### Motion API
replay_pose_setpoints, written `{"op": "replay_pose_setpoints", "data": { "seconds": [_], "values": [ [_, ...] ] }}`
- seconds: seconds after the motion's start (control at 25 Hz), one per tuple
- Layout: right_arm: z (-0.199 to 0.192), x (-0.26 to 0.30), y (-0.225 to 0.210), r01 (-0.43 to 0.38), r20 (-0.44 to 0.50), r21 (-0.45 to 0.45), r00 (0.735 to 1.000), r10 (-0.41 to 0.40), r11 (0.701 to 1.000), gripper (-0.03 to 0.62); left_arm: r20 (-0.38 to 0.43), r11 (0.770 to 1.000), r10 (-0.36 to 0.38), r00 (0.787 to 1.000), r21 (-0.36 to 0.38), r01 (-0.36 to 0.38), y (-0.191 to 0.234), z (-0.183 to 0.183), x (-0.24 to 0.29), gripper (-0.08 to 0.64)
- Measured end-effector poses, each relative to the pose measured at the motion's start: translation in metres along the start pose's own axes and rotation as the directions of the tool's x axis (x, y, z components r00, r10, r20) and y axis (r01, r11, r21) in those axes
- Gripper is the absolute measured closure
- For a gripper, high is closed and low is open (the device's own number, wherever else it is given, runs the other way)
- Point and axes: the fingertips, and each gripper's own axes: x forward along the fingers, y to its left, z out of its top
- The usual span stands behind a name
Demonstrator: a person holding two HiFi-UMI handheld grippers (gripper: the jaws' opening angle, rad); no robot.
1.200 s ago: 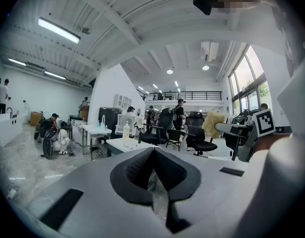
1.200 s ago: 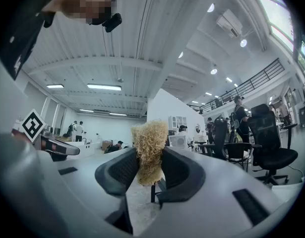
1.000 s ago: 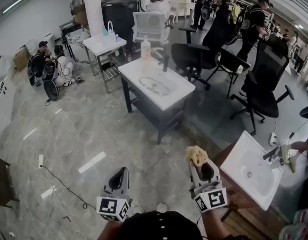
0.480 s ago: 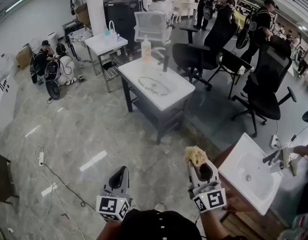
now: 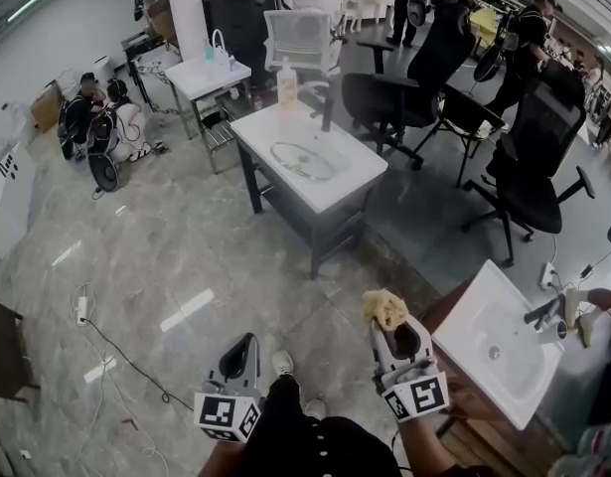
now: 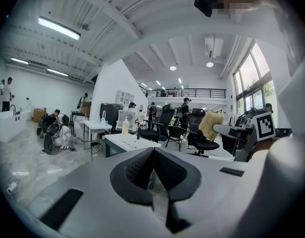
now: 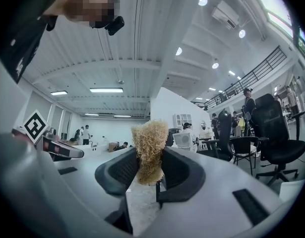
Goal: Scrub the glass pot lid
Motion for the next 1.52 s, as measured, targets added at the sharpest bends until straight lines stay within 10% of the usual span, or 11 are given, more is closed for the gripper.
{"op": "replay_pose_setpoints", "data": {
  "seconds": [1.52],
  "values": [
    [-0.018,0.245,-0.045,0.099,-0.015,-0.088,0.995,-0.101,0.991,0.443,0.038,0.995,-0.102,0.994,-0.011,0.103,0.168,0.065,0.207,0.534]
  ]
}}
